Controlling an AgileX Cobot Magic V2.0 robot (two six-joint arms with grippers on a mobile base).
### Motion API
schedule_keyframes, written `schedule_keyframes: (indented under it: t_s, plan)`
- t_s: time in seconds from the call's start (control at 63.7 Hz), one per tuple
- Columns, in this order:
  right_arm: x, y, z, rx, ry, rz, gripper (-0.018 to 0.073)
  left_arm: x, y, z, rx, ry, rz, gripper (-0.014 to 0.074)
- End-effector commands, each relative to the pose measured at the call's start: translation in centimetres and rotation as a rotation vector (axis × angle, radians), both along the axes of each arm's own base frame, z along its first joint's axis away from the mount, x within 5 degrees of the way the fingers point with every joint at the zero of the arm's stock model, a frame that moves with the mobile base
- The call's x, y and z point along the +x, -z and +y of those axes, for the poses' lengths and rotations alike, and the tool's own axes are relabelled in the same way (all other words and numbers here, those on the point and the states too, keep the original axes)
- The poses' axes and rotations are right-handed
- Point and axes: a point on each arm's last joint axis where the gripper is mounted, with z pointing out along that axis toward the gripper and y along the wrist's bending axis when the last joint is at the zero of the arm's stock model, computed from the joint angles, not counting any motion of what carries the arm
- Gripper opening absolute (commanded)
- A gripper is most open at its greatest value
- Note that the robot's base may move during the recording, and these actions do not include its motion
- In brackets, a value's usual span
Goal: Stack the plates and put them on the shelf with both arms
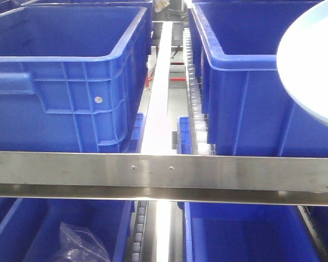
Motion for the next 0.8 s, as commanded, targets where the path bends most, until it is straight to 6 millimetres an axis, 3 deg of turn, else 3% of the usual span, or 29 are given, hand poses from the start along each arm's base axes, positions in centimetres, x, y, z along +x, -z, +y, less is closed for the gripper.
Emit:
schedule_keyframes:
  t_s: [0.0,0.643,0.785]
  plan:
    - [0.3,-1.8,0.0,-0.002,-0.002,-0.122,0.0049,0.4,-1.3,-0.2,-0.028,0.008,-0.082,0.0088]
    - [0.3,-1.8,0.0,-0.002,-0.001,-0.127,0.0049,0.4,-1.3,-0.2,-0.028,0.008,-0.082,0.0088]
    - [1.7,-2.6,-0.1,-0.003,0.007,-0.202,0.0049,0.4,-1.3,-0.2,-0.028,0.008,-0.082,0.0088]
